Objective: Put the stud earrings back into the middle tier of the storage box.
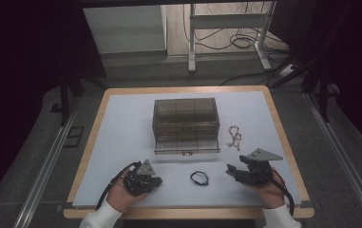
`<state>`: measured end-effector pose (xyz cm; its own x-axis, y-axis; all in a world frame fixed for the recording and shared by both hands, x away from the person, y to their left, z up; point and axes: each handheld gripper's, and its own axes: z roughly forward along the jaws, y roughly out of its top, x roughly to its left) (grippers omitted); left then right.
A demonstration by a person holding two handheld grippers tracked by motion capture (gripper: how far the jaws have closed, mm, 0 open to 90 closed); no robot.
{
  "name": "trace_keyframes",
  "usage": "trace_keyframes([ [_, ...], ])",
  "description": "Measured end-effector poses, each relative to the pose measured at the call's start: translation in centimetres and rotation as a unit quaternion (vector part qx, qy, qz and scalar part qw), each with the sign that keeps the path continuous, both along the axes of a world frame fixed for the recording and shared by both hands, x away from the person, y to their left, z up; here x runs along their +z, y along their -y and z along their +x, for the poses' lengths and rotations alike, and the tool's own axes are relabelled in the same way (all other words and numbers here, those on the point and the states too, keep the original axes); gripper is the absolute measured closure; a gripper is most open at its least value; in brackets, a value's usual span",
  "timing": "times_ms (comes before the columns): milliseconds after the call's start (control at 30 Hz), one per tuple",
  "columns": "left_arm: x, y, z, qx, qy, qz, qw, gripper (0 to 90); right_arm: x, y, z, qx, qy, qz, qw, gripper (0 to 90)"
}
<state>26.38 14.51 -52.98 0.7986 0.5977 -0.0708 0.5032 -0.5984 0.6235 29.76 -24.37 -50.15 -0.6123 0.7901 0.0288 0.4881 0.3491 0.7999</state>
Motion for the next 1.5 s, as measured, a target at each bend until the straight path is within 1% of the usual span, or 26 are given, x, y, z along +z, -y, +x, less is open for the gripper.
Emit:
trace_keyframes([
  [67,0.1,-0.1,0.1,-0.001,0.000,0.000,1.0000,84.9,0.0,0.0,0.0,0.000,-0.001,-0.001,1.0000,37.3],
  [300,0.7,-0.3,0.4,0.002,0.003,-0.012,0.9999,84.9,0.0,0.0,0.0,0.000,0.000,-0.001,1.0000,37.3],
  [400,1.3,-0.5,0.6,0.002,0.004,-0.020,0.9998,85.0,0.0,0.0,0.0,0.000,-0.001,-0.001,1.0000,37.2],
  [533,1.7,-0.8,0.7,0.002,0.006,-0.022,0.9997,85.0,-0.1,0.0,0.0,0.002,-0.001,-0.002,1.0000,37.2],
  [633,1.8,-0.9,0.8,0.006,0.007,-0.026,0.9996,85.0,-0.1,0.0,0.0,0.002,-0.002,-0.002,1.0000,37.1],
  [733,2.0,-1.1,1.0,0.004,0.006,-0.027,0.9996,85.0,-0.1,-0.1,0.1,0.002,-0.002,-0.003,1.0000,37.2],
  [767,2.0,-1.1,1.0,0.006,0.005,-0.032,0.9995,85.0,-0.1,-0.1,0.1,0.002,-0.002,-0.003,1.0000,37.2],
  [967,2.1,-1.3,1.2,0.009,0.005,-0.035,0.9993,85.2,-0.2,-0.1,0.1,0.002,-0.002,-0.003,1.0000,37.2],
  [1100,2.5,-1.4,1.3,0.009,0.008,-0.039,0.9992,85.2,-0.2,-0.1,0.1,0.001,-0.002,-0.003,1.0000,37.1],
  [1167,2.7,-1.4,1.4,0.007,0.009,-0.035,0.9993,85.2,-0.2,-0.1,0.1,0.001,-0.003,-0.003,1.0000,37.2],
  [1200,2.8,-1.5,1.5,0.010,0.008,-0.040,0.9991,85.2,-0.2,-0.1,0.1,0.001,-0.003,-0.003,1.0000,37.2],
  [1500,3.5,-1.4,2.0,0.009,0.014,-0.042,0.9990,85.2,-0.2,0.0,0.1,0.001,-0.003,-0.003,1.0000,37.1],
])
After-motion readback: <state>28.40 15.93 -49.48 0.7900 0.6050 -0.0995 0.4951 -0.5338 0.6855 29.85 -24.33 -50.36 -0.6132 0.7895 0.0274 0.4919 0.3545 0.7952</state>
